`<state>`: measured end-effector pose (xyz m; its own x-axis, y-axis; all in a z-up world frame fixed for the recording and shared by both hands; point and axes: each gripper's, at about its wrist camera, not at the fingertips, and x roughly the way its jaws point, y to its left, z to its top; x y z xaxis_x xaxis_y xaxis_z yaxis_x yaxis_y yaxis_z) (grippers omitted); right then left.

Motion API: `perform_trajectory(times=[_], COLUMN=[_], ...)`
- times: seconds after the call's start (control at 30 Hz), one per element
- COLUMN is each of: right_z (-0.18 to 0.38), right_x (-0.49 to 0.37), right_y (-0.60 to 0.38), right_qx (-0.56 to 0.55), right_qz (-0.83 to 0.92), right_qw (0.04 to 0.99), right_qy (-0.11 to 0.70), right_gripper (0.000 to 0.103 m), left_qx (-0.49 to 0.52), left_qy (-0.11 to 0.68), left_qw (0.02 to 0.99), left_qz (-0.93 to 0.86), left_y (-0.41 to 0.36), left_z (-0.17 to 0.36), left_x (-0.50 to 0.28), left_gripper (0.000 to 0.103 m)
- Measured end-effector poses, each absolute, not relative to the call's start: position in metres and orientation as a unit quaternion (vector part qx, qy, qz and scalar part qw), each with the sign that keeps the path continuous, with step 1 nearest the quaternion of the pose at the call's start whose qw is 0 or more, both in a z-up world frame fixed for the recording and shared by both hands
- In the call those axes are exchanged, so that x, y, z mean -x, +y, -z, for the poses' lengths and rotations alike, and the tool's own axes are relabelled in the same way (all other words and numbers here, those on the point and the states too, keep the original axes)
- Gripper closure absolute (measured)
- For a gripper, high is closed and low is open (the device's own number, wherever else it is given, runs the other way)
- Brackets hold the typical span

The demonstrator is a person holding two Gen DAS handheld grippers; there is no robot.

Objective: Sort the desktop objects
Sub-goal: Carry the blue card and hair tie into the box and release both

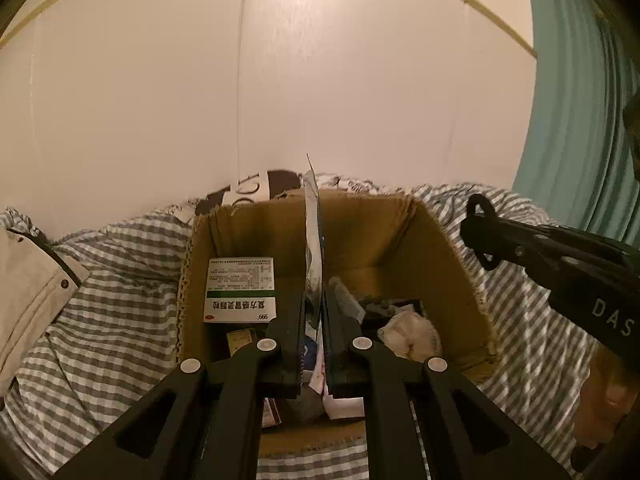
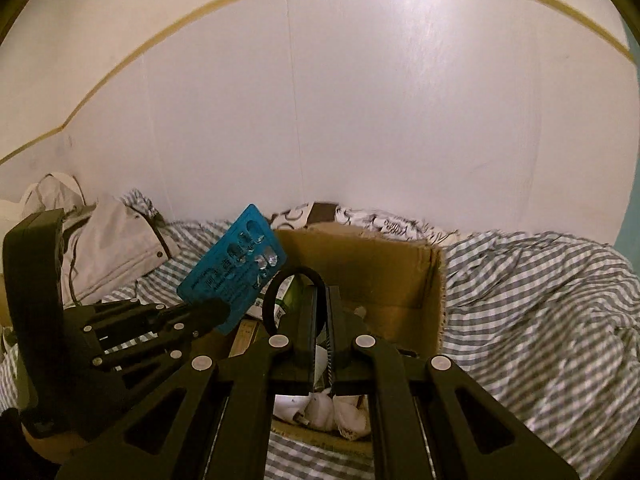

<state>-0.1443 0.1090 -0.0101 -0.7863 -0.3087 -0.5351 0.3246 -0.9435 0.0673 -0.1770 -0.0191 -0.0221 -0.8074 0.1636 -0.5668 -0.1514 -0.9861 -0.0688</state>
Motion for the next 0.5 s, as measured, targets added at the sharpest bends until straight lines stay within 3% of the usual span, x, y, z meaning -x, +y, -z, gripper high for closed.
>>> perform_trajectory(times=[0.4,0.5], right_z=[0.058,0.065], right_x=[0.182,0.189], right_y=[0.101,0.099], right_qx=[-0.35,-0.365], right_qz=[0.923,0.918], right_qw=[0.157,0.146], right_qy=[0.03,0.042], right_gripper=[0.099,0.098], left_qx=[0.331,0.342], left_qy=[-0.018,-0.02], left_qw=[0.066,0.062], left_qz=[-0.941,-0.937], left_y=[-0.021,-0.022], left_z=[0.061,0.066], left_x=[0.214,0.222], left_gripper=[0.095,0.089])
